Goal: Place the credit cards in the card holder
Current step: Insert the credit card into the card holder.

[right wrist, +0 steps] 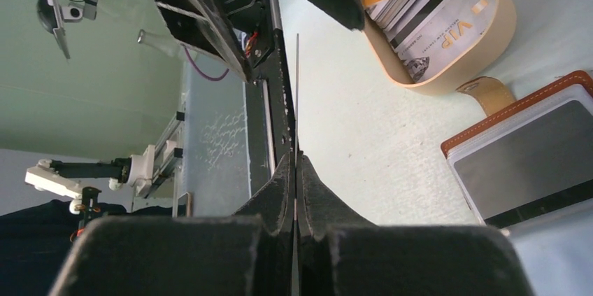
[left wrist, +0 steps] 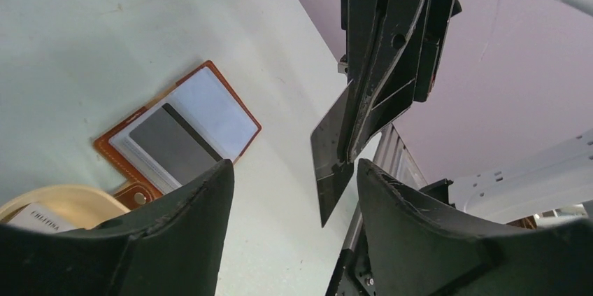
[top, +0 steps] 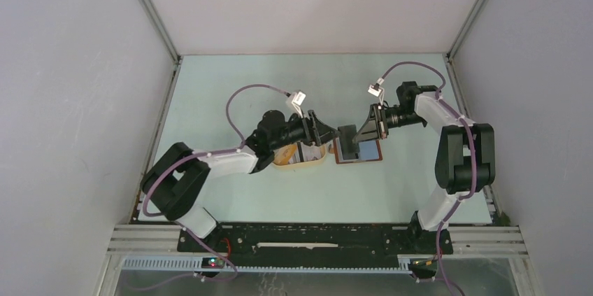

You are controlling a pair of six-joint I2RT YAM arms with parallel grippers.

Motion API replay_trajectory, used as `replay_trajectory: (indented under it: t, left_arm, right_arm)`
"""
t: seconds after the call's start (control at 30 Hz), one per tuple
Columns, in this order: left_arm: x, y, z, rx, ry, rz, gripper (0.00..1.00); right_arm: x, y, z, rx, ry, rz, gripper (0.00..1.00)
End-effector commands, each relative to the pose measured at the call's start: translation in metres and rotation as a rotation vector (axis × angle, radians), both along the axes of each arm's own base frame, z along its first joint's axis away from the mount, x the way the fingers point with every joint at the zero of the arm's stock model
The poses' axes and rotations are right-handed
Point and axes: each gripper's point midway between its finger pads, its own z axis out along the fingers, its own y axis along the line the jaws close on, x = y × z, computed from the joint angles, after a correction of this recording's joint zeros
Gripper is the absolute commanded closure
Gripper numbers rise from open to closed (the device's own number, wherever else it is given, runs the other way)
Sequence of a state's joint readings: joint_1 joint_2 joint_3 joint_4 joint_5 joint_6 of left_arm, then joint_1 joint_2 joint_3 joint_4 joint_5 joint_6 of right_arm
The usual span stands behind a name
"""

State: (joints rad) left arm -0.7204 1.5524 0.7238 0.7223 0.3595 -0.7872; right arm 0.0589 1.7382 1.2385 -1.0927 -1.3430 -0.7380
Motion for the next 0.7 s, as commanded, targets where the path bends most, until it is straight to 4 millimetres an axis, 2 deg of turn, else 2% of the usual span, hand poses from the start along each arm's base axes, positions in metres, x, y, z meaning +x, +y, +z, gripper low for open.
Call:
replay_trajectory:
  t: [0.0, 0.2, 0.33, 0.5, 0.57, 0.6, 0.63, 0.67]
  left_arm:
    - [-0.001, -0.021, 0.023, -0.083, -0.036, -0.085, 0.33]
    - [-0.006, -0.035, 0.024, -0.13, -0.017, -0.166, 0.46]
    - [-0.013, -0.039, 0.031, -0.182, -0.018, -0.22, 0.56]
    - [-0.017, -0.042, 0.031, -0.211, 0.001, -0.252, 0.78]
    - [-0.016, -0.044, 0.029, -0.211, 0.006, -0.256, 0.96]
    - [-0.015, -0.044, 0.027, -0.209, 0.01, -0.251, 0.99]
    - [-0.015, -0.044, 0.026, -0.206, 0.01, -0.246, 1.0]
    - [-0.013, -0.043, 0.022, -0.196, 0.018, -0.234, 1.0]
  right_arm:
    - [0.005, -0.001, 0.011, 0.054, -0.033, 0.005, 1.0]
    - [0.003, 0.0, 0.012, 0.07, -0.022, 0.029, 1.0]
    - [0.003, 0.0, 0.011, 0.073, -0.013, 0.033, 1.0]
    - [0.002, 0.002, 0.009, 0.07, -0.008, 0.048, 1.0]
    - [0.002, 0.003, 0.008, 0.065, -0.006, 0.055, 1.0]
    - [0.001, 0.002, 0.006, 0.057, -0.006, 0.059, 1.0]
    - [0.0, 0.002, 0.005, 0.049, -0.006, 0.061, 0.95]
    - [0.001, 0.001, 0.004, 0.038, -0.007, 0.061, 0.87]
